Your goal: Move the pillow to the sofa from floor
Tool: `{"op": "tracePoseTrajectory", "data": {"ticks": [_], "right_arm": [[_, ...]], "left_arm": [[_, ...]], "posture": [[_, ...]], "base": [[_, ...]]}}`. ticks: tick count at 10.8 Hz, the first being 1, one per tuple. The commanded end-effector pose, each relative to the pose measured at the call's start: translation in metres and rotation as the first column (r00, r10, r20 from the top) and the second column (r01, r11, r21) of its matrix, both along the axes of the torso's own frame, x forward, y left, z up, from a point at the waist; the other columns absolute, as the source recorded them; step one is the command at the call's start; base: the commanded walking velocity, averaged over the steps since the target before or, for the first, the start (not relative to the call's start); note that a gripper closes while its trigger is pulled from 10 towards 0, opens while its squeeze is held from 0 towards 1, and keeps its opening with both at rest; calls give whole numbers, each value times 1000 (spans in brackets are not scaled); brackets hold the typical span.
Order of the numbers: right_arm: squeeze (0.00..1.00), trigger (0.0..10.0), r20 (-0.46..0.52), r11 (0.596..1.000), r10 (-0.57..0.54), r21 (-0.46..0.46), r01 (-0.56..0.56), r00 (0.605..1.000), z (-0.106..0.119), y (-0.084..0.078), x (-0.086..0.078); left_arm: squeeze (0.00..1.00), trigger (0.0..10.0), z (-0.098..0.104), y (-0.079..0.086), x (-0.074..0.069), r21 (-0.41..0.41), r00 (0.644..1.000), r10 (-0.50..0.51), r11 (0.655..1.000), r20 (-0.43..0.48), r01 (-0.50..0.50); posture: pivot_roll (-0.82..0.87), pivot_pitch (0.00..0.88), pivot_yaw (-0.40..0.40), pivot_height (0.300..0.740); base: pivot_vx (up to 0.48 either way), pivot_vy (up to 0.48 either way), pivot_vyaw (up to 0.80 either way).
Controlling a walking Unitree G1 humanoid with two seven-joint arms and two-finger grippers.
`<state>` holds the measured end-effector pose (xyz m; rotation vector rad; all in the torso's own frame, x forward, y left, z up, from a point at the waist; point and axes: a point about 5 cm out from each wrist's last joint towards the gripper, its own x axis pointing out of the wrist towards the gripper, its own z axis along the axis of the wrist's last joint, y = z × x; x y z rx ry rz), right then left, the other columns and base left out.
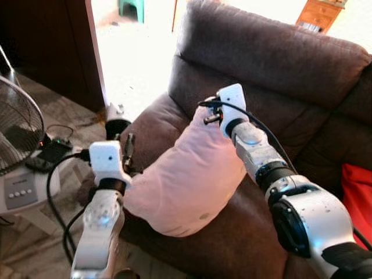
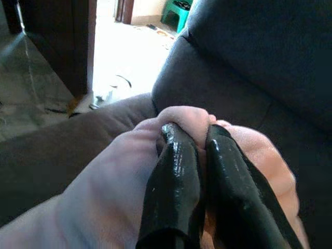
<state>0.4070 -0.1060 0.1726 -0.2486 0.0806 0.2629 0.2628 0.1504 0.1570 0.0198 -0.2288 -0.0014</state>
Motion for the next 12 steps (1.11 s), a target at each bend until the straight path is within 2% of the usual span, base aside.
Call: {"op": "tracePoseTrajectory", "data": {"ticks": [1,3,5,6,7,8,11,12], "right_arm": [[0,10000,-13,998,-40,-54,39,999,1,-9,2],[0,10000,25,991,-114,-68,115,993,18,-18,8],[0,10000,14,996,-75,-42,76,997,15,-10,7],[1000,10000,-2,997,-67,-25,67,998,10,-8,5],[1000,10000,-2,997,-72,-38,71,997,8,-7,5],[0,10000,11,996,-69,-47,70,998,9,-6,5],[0,10000,135,995,-102,-1,103,986,42,-8,12],[1000,10000,145,994,-111,-5,113,983,45,-11,13]], "left_arm": [[0,10000,4,-7,-6,35,1000,-14,999,3,14],[0,10000,4,-1,-18,47,999,36,998,-6,-35],[0,10000,6,1,-22,51,999,52,997,-13,-52],[0,10000,7,1,-23,54,998,52,997,-17,-51],[0,10000,7,1,-24,55,998,54,997,-20,-53],[0,10000,6,1,-24,58,998,55,997,-26,-53],[0,10000,7,-2,-21,57,999,39,998,-30,-38],[0,10000,7,-3,-19,56,999,31,998,-32,-29]], "posture": [[223,182,-194,740],[240,201,-203,740],[244,221,-198,740],[244,225,-196,740],[244,226,-193,740],[245,224,-192,740],[236,207,-186,740],[238,204,-186,740]], "base": [[0,0,0],[0,0,0],[0,0,0],[0,0,0],[0,0,0],[0,0,0],[0,0,0],[0,0,0]]}}
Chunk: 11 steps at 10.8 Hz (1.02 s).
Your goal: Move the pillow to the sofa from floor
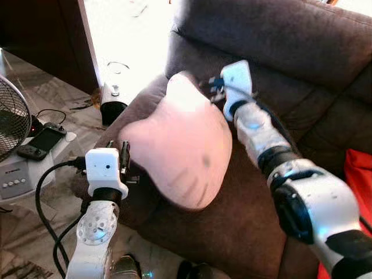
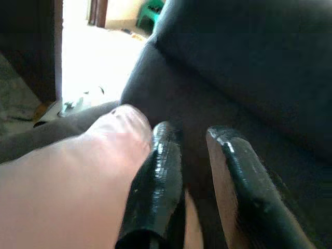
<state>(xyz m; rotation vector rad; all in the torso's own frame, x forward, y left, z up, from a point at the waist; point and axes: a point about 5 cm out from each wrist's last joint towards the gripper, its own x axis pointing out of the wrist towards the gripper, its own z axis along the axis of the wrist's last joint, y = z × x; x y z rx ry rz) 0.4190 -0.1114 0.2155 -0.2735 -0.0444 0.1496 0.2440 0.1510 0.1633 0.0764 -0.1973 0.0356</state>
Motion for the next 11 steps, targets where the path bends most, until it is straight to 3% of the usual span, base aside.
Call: {"op": "tracePoseTrajectory", "data": {"ticks": [1,3,6,7,8,9,11], "right_arm": [[1000,10000,11,999,-32,-1,32,999,3,-8,1],[0,10000,76,1000,-30,0,30,997,0,-18,-2],[0,10000,125,994,-106,49,101,986,-31,-52,-18],[0,10000,145,985,-145,119,128,979,-54,-65,-37],[0,10000,161,982,-151,138,129,975,-61,-69,-46],[0,10000,176,978,-162,161,134,971,-76,-75,-66],[0,10000,142,969,-209,163,186,967,-91,-84,-80]], "left_arm": [[0,10000,1,-4,0,4,1000,-13,1000,-1,13],[0,10000,-1,-4,4,1,1000,-21,1000,-1,21],[0,10000,-5,-8,12,-10,997,-78,997,-1,78],[0,10000,-17,-4,18,4,995,-97,995,-28,97],[0,10000,-20,0,19,12,995,-91,996,-34,91],[0,10000,-27,10,26,31,995,-78,996,-54,80],[0,10000,-31,15,31,37,995,-75,996,-66,77]], "posture": [[236,200,-185,740],[218,187,-179,740],[183,143,-162,740],[153,109,-141,740],[149,99,-133,740],[139,59,-111,740],[129,25,-93,740]], "base": [[0,0,0],[0,0,0],[0,0,0],[0,0,0],[0,0,0],[0,0,0],[0,0,0]]}}
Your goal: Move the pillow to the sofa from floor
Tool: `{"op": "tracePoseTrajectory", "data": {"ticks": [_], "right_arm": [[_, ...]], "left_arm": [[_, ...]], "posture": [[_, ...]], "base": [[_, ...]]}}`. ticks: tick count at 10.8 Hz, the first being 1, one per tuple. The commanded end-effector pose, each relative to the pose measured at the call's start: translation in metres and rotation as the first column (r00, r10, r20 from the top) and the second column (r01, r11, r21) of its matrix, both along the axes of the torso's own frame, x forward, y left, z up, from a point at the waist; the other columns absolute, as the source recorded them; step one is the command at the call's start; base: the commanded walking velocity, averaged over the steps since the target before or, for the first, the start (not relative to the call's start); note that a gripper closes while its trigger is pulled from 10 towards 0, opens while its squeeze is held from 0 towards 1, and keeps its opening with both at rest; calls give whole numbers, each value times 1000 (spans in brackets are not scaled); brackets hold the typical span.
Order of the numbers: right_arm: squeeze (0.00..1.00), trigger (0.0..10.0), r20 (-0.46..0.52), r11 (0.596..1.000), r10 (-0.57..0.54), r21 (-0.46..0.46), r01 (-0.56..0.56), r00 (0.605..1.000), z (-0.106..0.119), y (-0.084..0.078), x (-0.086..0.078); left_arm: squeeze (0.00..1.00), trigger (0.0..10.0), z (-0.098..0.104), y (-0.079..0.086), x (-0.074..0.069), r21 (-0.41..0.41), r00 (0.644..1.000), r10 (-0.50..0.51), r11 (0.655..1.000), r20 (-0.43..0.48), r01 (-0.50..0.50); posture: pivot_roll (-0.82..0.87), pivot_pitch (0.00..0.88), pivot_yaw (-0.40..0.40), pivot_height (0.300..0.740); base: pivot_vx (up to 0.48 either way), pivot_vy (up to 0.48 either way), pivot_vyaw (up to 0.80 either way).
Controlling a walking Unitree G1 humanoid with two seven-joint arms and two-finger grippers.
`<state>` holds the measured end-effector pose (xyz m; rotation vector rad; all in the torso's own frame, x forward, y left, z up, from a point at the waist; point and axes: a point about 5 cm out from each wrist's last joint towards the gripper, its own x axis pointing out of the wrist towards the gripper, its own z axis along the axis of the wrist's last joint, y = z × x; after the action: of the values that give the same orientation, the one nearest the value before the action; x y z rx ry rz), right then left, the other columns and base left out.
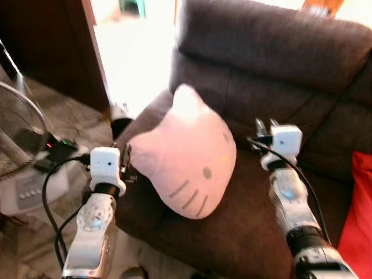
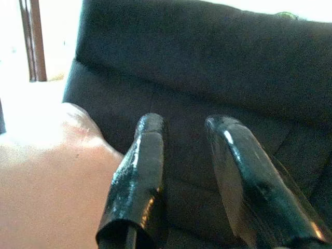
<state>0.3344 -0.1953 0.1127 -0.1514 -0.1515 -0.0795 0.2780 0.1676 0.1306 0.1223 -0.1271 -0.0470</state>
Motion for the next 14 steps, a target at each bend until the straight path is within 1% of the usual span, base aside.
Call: {"op": "tracePoseTrajectory", "data": {"ticks": [1,2,3,4,5,6,7,8,9,10,11,12,13,14], "right_arm": [[0,10000,-16,999,-45,-1,45,999,-5,-8,-5],[0,10000,-33,997,-73,26,73,997,-13,-7,-9],[0,10000,-38,997,-72,24,73,997,-16,-6,-10],[0,10000,-130,997,-66,32,71,989,-35,-2,-22],[0,10000,-281,998,-47,18,54,959,-71,-4,-37],[0,10000,-414,998,-55,-12,55,909,-98,-10,-51],[0,10000,-516,995,-93,-21,96,851,-119,-18,-68],[0,10000,-636,990,-130,-48,130,760,-142,-23,-88],[0,10000,-688,988,-116,-7,153,716,-153,-21,-99],[0,10000,-718,988,-78,35,147,692,-161,-16,-107],[0,10000,-761,992,-59,28,123,646,-170,-13,-118],[0,10000,-787,992,-65,14,123,614,-176,-13,-125],[0,10000,-816,987,-86,8,159,571,-181,-15,-133],[0,10000,-814,982,-87,26,186,574,-182,-16,-135]], "left_arm": [[0,10000,-4,3,3,4,1000,-9,1000,-14,9],[0,10000,-14,7,9,-18,999,-16,1000,-52,15],[0,10000,-17,8,10,-16,998,-17,1000,-65,16],[0,10000,-41,16,15,-71,987,-12,997,-158,0],[0,10000,-70,23,12,-80,964,7,996,-264,-29],[0,10000,-92,24,4,-64,938,-2,998,-348,-21],[0,10000,-110,28,-4,-72,909,3,997,-418,-37],[0,10000,-134,34,-19,-32,851,6,999,-526,-27],[0,10000,-146,37,-28,-35,814,14,999,-580,-42],[0,10000,-157,40,-36,-12,782,19,999,-623,-33],[0,10000,-169,43,-47,13,744,44,999,-667,-47],[0,10000,-174,45,-51,29,725,55,998,-687,-48],[0,10000,-180,47,-57,44,693,82,996,-717,-72],[0,10000,-183,48,-60,44,680,89,996,-728,-83]], "posture": [[134,0,-71,740],[131,0,-44,740],[128,0,-42,740],[112,0,-30,740],[101,0,-31,740],[103,0,-35,740],[104,0,-39,740],[97,0,-45,740],[102,0,-49,740],[105,0,-51,740],[98,0,-50,740],[92,0,-49,740],[99,0,-51,740],[86,0,-48,740]], "base": [[0,0,0],[0,0,0],[0,0,0],[0,0,0],[0,0,0],[0,0,0],[0,0,0],[0,0,0],[0,0,0],[0,0,0],[0,0,0],[0,0,0],[0,0,0],[0,0,0]]}}
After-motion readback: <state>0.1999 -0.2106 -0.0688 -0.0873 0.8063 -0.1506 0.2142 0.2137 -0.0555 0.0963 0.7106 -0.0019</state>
